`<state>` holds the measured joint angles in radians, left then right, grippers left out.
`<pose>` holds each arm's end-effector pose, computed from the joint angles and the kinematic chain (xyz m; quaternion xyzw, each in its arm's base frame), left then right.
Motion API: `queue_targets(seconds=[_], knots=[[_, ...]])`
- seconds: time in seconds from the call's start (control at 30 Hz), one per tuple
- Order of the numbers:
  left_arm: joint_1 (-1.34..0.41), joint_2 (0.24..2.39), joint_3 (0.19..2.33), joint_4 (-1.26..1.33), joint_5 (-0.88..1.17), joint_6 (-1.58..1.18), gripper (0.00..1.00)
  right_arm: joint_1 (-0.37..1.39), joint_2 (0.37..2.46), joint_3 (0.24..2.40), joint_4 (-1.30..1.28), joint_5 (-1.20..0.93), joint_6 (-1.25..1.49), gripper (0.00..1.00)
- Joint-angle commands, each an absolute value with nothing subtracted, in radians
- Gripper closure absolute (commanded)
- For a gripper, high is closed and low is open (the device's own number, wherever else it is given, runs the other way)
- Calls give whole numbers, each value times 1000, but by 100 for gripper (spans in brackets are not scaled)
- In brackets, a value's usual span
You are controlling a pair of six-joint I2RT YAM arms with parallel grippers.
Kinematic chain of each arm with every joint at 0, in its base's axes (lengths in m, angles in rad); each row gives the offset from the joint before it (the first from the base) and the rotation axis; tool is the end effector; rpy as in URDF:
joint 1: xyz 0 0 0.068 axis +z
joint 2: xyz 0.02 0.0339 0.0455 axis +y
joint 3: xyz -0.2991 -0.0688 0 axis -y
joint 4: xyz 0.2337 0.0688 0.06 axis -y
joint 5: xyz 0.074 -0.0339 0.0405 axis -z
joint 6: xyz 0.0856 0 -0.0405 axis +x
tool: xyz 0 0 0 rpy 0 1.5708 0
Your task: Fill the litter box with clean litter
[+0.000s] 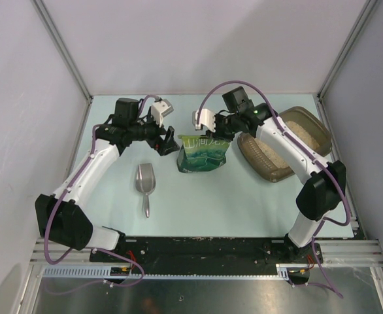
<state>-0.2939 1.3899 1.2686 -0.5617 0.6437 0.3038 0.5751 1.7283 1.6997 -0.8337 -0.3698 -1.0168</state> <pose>0.2875 -0.1407 0.3491 0.3821 0.7787 -0.2836 0.4088 0.3208 0.2448 0.3454 -0.7034 0.5994 0.0936 0.3705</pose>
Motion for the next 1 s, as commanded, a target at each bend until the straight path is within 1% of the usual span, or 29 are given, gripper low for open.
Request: queue_targets(seconds=[0.0,0.03,0.07,0.13,0.23,0.53,0.67,0.7,0.77,0.83,0.97], knots=[[-293,1390,1269,-540,683,270,5,583,1735,1713,-839,-371,-1032,72],[-293,1388,1270,-540,684,271,5,583,1736,1716,-842,-373,-1035,81],[-293,1388,1270,-538,684,270,5,581,1735,1720,-847,-376,-1040,86],[-293,1388,1270,-538,684,268,5,581,1729,1724,-850,-380,-1042,94],[-293,1384,1270,-538,684,268,5,581,1701,1732,-835,-391,-1037,100],[-291,1368,1266,-540,672,282,5,597,1563,1752,-877,-394,-1040,100],[-291,1370,1270,-538,638,290,3,609,1514,1721,-1027,-464,-1042,100],[-291,1373,1269,-540,632,290,3,607,1502,1700,-1041,-481,-1037,100],[-291,1373,1276,-538,614,281,2,604,1460,1587,-1051,-535,-1003,100],[-290,1379,1287,-538,565,265,0,604,1450,1490,-1077,-578,-1006,96],[-285,1379,1310,-531,451,219,0,594,1491,1381,-1129,-693,-976,92]])
